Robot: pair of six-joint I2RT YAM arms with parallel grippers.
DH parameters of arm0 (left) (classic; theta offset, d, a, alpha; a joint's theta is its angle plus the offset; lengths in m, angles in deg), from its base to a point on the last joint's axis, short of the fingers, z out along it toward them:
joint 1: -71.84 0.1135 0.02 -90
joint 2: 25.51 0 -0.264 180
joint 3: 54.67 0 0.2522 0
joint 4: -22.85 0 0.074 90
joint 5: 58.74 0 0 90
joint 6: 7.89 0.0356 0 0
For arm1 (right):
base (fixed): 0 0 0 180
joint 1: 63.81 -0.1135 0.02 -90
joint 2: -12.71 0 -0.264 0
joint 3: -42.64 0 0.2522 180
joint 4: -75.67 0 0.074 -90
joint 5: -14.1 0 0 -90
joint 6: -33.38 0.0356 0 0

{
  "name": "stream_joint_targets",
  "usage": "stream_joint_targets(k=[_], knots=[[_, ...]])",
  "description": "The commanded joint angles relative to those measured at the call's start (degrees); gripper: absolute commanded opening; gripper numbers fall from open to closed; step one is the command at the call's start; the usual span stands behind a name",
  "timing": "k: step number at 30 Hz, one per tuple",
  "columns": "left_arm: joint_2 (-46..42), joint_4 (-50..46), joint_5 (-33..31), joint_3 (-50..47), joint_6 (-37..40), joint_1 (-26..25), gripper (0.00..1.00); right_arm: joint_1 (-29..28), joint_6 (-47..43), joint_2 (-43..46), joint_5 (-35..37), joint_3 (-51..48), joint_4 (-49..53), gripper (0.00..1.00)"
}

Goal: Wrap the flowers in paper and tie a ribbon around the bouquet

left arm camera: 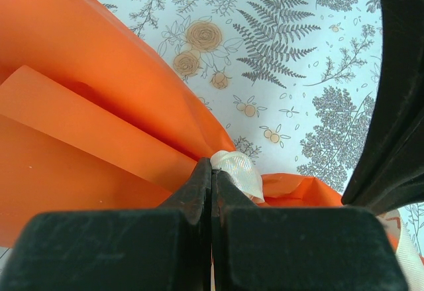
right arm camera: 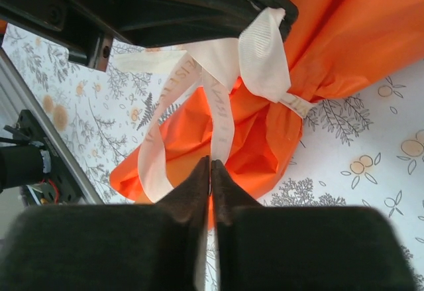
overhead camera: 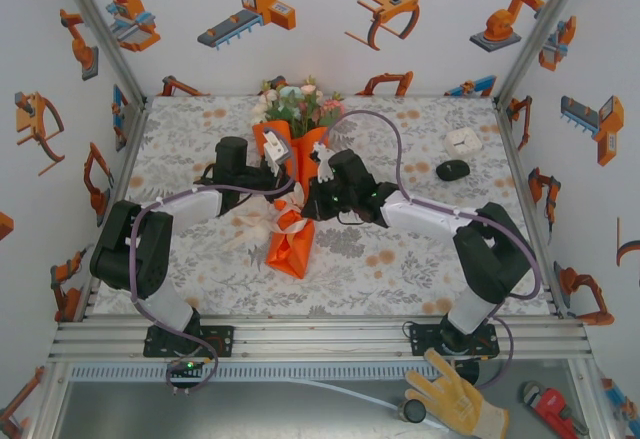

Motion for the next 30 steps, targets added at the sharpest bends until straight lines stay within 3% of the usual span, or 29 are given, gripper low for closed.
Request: stream_joint_targets(k=[1,6,12,15,19,24,30], knots=[[-0.75,0.54,0.48,1.75,-0.95,0.18,0.0,-0.5,0.36,-0.43,0.97,2.02,-1.51,0.0],[-0.7,0.95,0.45,1.98,-3.44,-0.05,0.0,-4.21,-6.21,0.53,13.13,4.22,0.71,0.0],[-1.04,-0.41,-0.9,2.5,-7.28,-0.08,0.0,-10.96,-16.62,-2.6,37.06,5.01,-5.19,0.0],[-1.09,-2.0,-0.92,3.15,-7.94,-0.22,0.0,-12.02,-20.31,-4.19,42.57,3.16,-12.33,0.0],[-1.09,-2.89,-0.98,3.68,-9.19,-0.22,0.0,-11.99,-22.34,-6.22,43.39,0.55,-21.09,0.0],[-1.13,-3.07,-0.87,3.84,-10.63,-0.19,0.0,-12.02,-21.57,-8.23,46.51,0.3,-24.31,0.0],[-0.76,-3.39,-0.81,4.24,-11.47,-0.22,0.0,-11.88,-16.22,-8.57,43.36,-2.11,-29.16,0.0]])
